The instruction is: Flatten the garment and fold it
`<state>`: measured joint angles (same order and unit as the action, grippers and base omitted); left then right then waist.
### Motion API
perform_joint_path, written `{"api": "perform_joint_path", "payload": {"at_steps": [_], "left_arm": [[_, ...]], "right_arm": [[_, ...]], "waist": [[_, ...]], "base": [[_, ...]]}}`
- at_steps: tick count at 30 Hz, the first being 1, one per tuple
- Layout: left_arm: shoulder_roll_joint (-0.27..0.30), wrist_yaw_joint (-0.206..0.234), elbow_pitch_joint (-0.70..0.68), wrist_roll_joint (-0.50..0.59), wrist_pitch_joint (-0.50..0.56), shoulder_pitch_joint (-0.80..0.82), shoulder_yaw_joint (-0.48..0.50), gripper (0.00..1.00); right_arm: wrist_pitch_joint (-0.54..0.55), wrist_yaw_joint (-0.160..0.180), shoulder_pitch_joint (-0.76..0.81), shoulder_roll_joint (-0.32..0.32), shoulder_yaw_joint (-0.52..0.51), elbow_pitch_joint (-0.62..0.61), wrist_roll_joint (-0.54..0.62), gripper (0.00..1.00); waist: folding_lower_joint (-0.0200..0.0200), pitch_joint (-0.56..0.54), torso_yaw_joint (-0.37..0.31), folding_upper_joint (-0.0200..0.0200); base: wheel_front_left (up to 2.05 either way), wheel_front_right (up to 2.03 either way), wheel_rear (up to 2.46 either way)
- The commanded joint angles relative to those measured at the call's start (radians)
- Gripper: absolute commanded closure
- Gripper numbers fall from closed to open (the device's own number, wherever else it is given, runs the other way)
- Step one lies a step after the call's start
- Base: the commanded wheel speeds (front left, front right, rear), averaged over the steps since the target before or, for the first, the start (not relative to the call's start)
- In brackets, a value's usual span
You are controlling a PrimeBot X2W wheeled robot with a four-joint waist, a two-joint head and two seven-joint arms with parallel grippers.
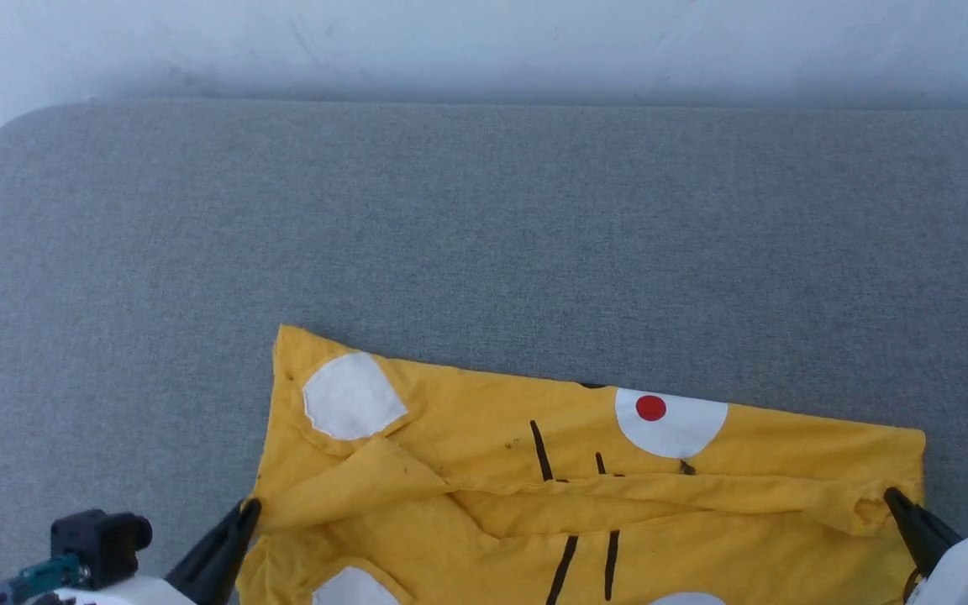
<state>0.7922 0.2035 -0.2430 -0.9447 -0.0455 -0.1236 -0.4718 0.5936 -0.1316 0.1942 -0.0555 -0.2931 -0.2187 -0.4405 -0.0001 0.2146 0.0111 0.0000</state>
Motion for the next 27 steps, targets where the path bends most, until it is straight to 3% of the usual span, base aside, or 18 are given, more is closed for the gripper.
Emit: {"api": "perform_joint_path", "payload": {"at_steps": [1,4,5,6,7,8,9,10,16,19,24,27], "left_arm": [[-0.014,0.002,0.013,-0.007,-0.003,-0.013,-0.009,1.0],[-0.036,0.003,0.047,-0.01,0.002,-0.022,-0.03,1.0],[-0.041,0.007,0.064,-0.003,0.001,-0.02,-0.035,1.0],[-0.044,0.009,0.08,0.006,0.002,-0.017,-0.044,1.0],[-0.05,0.007,0.093,0.01,0.003,-0.014,-0.052,0.98],[-0.06,0.008,0.104,0.009,0.001,-0.011,-0.054,0.84],[-0.069,0.011,0.114,0.007,-0.006,-0.008,-0.052,0.53],[-0.076,0.015,0.122,0.007,-0.013,-0.006,-0.05,0.0],[-0.122,0.028,0.091,-0.033,-0.117,-0.01,0.029,0.0],[-0.135,0.056,0.043,-0.019,-0.18,-0.016,0.095,0.0],[-0.158,0.133,-0.037,0.132,-0.214,-0.021,0.192,0.0],[-0.188,0.148,-0.076,0.226,-0.216,-0.025,0.215,0.0]], "right_arm": [[-0.008,0.001,0.007,0.003,0.005,0.012,0.005,1.0],[-0.02,0.001,0.01,0.003,0.016,0.044,0.01,1.0],[-0.024,0.001,0.011,0.003,0.022,0.055,0.011,0.87],[-0.028,0.001,0.01,0.003,0.028,0.064,0.014,0.33],[-0.033,0.001,0.009,0.003,0.032,0.073,0.017,0.0],[-0.036,0.001,0.008,0.003,0.034,0.082,0.019,0.0],[-0.038,0.001,0.007,0.003,0.036,0.089,0.02,0.0],[-0.034,0.001,0.008,0.004,0.037,0.093,0.017,0.0],[0.074,0.001,0.029,0.003,0.02,0.014,-0.076,0.0],[0.117,0.001,0.041,0.002,-0.024,-0.064,-0.1,0.0],[0.086,0.001,0.02,0.003,-0.124,-0.096,-0.034,0.0],[0.071,0.001,0.01,0.005,-0.128,-0.052,-0.023,0.0]], "waist": [[0.0001,-0.009,-0.005,0.0],[0.0001,-0.019,-0.007,0.0],[0.0001,-0.022,-0.007,0.0],[0.0001,-0.024,-0.008,0.0],[0.0001,-0.026,-0.009,0.0],[0.0001,-0.028,-0.009,0.0],[0.0001,-0.031,-0.01,0.0],[0.0001,-0.032,-0.011,0.0],[0.0001,-0.044,-0.021,0.0],[0.0001,-0.045,-0.028,0.0],[0.0001,-0.037,-0.035,0.0],[0.0001,-0.025,-0.033,0.0]], "base": [[0.0,0.0,0.0],[0.0,0.0,0.0],[0.0,0.0,0.0],[0.0,0.0,0.0],[0.0,0.0,0.0],[0.0,0.0,0.0],[0.0,0.0,0.0],[0.0,0.0,0.0],[0.0,0.0,0.0],[0.0,0.0,0.0],[0.0,0.0,0.0],[0.0,0.0,0.0]]}}
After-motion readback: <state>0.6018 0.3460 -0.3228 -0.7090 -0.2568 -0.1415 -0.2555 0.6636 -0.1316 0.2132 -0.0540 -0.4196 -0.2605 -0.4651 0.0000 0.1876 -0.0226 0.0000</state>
